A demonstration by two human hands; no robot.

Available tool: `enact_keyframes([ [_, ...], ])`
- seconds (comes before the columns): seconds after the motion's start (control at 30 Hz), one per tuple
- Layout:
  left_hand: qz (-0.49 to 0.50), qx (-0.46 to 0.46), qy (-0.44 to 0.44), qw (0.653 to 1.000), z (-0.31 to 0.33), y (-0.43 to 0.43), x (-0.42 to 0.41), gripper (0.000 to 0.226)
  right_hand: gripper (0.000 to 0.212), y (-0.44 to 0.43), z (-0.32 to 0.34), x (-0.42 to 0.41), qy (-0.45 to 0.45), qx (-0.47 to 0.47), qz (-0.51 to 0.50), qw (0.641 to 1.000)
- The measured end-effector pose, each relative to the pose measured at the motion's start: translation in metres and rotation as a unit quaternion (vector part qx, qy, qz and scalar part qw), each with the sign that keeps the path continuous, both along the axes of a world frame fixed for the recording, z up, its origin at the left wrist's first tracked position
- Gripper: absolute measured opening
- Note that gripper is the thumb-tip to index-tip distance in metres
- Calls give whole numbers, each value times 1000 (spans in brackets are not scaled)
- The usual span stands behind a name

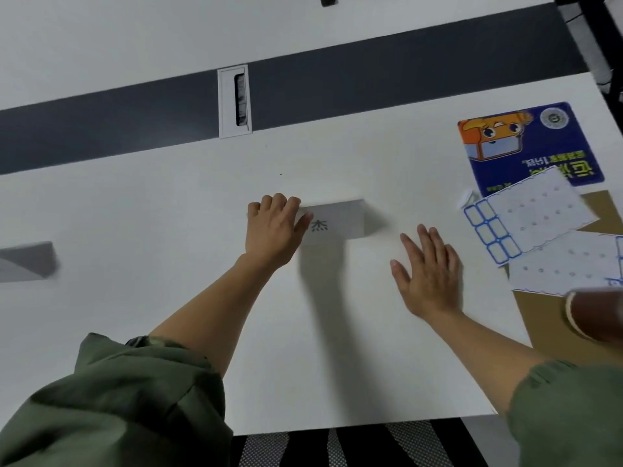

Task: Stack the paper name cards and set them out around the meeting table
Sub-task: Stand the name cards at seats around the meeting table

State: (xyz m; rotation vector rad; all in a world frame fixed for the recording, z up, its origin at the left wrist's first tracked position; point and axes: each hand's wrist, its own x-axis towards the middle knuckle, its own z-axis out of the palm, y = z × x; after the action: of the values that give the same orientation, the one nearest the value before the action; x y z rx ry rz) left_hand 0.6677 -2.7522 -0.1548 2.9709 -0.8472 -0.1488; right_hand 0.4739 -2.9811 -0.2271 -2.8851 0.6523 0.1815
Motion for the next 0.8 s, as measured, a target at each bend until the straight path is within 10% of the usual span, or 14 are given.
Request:
enact_keyframes([
  [0.8,254,-81,106,958,90,193,-125,28,42,79,87,-1,190,75,55,977],
])
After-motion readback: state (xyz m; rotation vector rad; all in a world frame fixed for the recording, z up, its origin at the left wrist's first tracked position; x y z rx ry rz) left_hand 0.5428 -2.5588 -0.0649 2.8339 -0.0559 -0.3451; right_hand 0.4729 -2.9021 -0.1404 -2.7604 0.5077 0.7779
